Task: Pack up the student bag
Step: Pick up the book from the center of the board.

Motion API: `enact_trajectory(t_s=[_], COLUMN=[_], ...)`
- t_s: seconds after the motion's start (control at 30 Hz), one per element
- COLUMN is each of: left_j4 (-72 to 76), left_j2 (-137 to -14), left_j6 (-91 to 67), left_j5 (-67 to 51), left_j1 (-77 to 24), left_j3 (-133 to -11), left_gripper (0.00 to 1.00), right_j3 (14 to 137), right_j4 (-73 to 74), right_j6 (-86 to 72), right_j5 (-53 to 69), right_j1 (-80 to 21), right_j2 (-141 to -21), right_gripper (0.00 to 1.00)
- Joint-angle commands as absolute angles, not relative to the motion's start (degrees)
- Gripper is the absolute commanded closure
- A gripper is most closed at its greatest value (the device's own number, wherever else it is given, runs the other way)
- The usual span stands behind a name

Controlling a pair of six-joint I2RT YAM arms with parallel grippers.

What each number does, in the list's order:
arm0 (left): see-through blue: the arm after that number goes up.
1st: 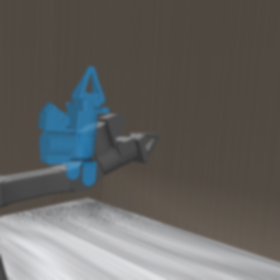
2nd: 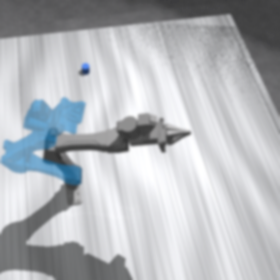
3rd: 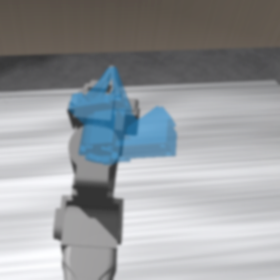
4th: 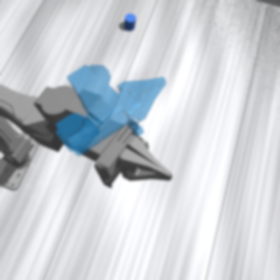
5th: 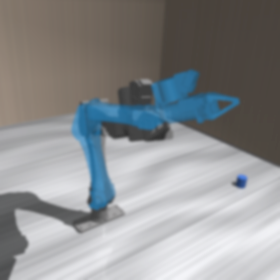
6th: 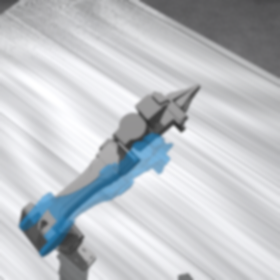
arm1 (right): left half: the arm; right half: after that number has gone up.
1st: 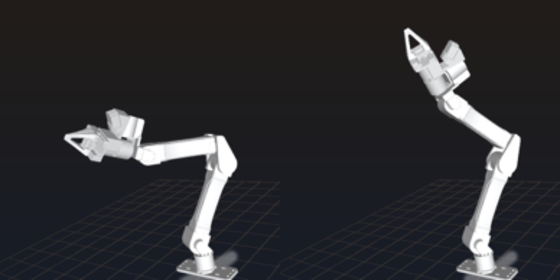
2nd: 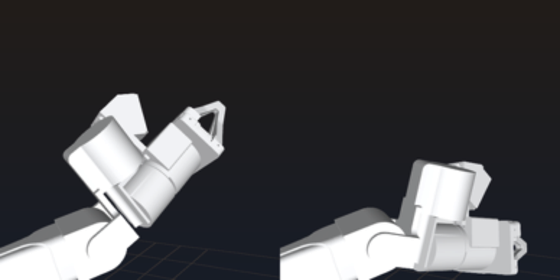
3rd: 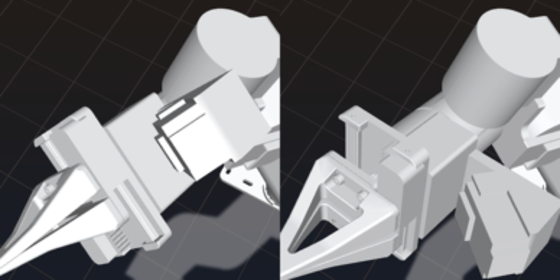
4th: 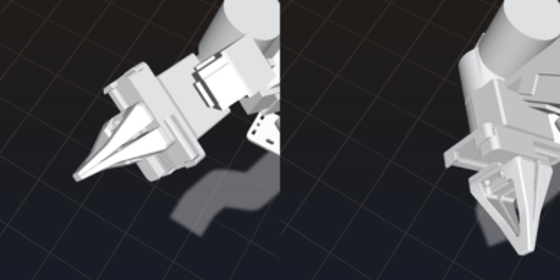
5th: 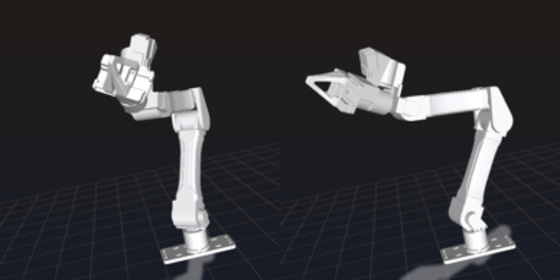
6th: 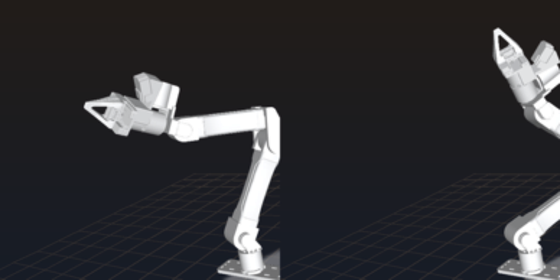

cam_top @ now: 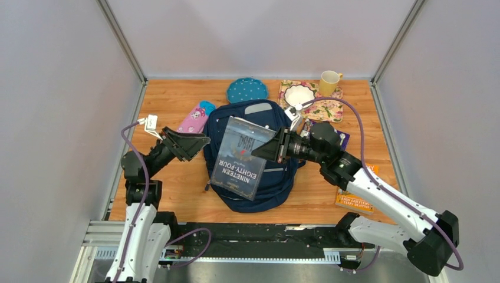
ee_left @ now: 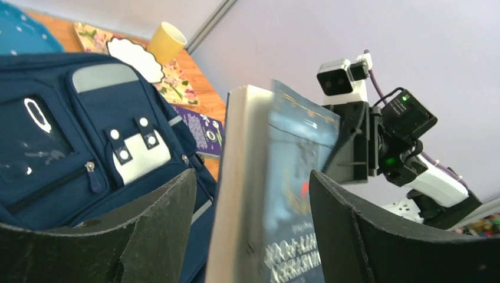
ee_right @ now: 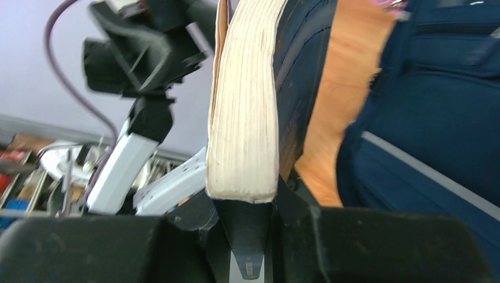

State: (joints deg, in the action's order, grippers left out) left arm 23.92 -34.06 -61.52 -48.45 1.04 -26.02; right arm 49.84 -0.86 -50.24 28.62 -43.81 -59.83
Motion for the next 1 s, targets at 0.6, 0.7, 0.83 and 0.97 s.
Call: enact_trajectory(t_s=[0.6, 0.7, 0.83, 0.97], left_j4=[13.0, 16.3, 25.1, 36.2], left_j2=[-42.5, -42.4, -42.8, -44.2], left_j6=[-43.8, -44.8, -50.6, -56.5], left_j5=[-43.3, -43.1, -46.3, -50.1], left_j1=[-16.0, -16.0, -16.0, -16.0], left_j3=[-29.7, -28.6, -26.9, -25.9], left_gripper=[0.22, 0.22, 0.21, 0.21], right_j3=[52.7, 51.8, 49.9, 49.9], right_j4=[-14.4, -15.6, -21.5, -27.2], right_j6=[-55.7, -55.0, -55.9, -57.9], right_j5=[38.1, 40.2, 43.2, 47.3], right_j1=[-43.2, -43.2, -43.2, -43.0], right_j2=[-60.3, -58.6, -58.5, -59.1], right_gripper=[1.0, 1.0, 1.0, 1.0])
